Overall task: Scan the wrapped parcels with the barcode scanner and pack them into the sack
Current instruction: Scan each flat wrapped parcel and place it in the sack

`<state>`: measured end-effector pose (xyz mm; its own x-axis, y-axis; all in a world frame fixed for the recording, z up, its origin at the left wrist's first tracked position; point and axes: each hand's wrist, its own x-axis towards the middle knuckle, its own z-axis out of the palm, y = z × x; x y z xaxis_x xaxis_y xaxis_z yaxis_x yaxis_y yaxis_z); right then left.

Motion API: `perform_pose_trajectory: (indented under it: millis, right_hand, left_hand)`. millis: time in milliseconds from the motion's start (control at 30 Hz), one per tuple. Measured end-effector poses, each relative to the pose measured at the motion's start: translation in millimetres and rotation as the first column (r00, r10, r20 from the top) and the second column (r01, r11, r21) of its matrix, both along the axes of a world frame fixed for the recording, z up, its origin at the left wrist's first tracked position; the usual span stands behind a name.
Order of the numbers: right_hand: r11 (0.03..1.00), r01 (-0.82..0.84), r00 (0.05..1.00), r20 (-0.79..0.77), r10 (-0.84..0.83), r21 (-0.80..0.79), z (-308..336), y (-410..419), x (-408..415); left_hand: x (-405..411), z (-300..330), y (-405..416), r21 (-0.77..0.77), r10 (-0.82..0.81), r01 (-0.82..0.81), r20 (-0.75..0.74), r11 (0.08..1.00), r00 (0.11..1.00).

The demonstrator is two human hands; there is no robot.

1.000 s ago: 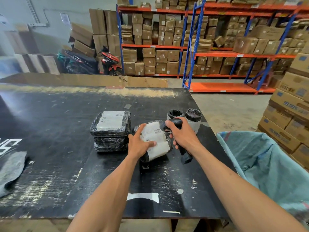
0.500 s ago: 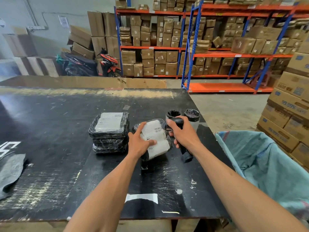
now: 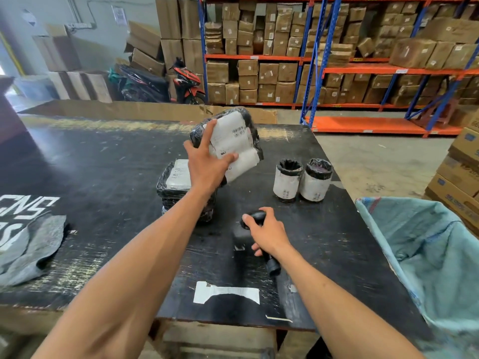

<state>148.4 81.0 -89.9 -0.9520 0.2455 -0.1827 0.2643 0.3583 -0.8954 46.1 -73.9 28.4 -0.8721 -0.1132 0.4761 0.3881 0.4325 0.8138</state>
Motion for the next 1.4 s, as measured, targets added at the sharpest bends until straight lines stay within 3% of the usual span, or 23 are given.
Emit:
perform_pose_trajectory:
  millis: [167, 467, 567, 667, 800, 1067, 1167, 1400]
  right_hand:
    - [0.927, -0.063, 0.992, 0.129, 0.016, 0.37, -23, -36, -11]
    - [0.839, -0.111, 0.989, 0.146, 0.039, 0.533, -14, -32, -16]
    - [0.883, -0.058, 0.998, 0.061, 0.033, 0.466, 1, 1, -17]
    - [0.973, 0.061, 0.99, -0.135, -0.031, 0.224, 17, 49, -17]
    - [0.99, 0.141, 0.933, -0.336, -0.131, 0.005, 43, 111, -8]
    - [0.991, 0.008, 0.909, -0.414, 0.05, 0.136, 56, 209, 22]
    - [0.989, 0.063, 0.9, -0.435, 0.0, 0.13, 48, 252, 38]
    - [0.981, 0.161, 0.91, -0.401, -0.106, 0.107, 25, 372, 73]
  left_hand:
    - [12, 0, -17, 0.054, 0.018, -0.017, -0.013, 0.998, 1.0]
    - [17, -21, -24, 0.063, -0.015, 0.013, 0.025, 0.998, 1.0]
    - [13, -24, -15, 0.064, -0.065, 0.063, 0.035, 0.996, 0.997]
    - [11, -30, 2, 0.049, -0.144, 0.141, 0.052, 0.989, 0.988]
    - [10, -40, 38, 0.002, -0.297, 0.297, 0.087, 0.955, 0.951]
    - [26, -50, 154, 0.163, -0.666, 0.646, 0.198, 0.746, 0.719]
    - [34, -56, 205, 0.223, -0.732, 0.698, 0.253, 0.68, 0.632]
    - [54, -75, 331, 0.109, -0.778, 0.817, 0.398, 0.567, 0.487]
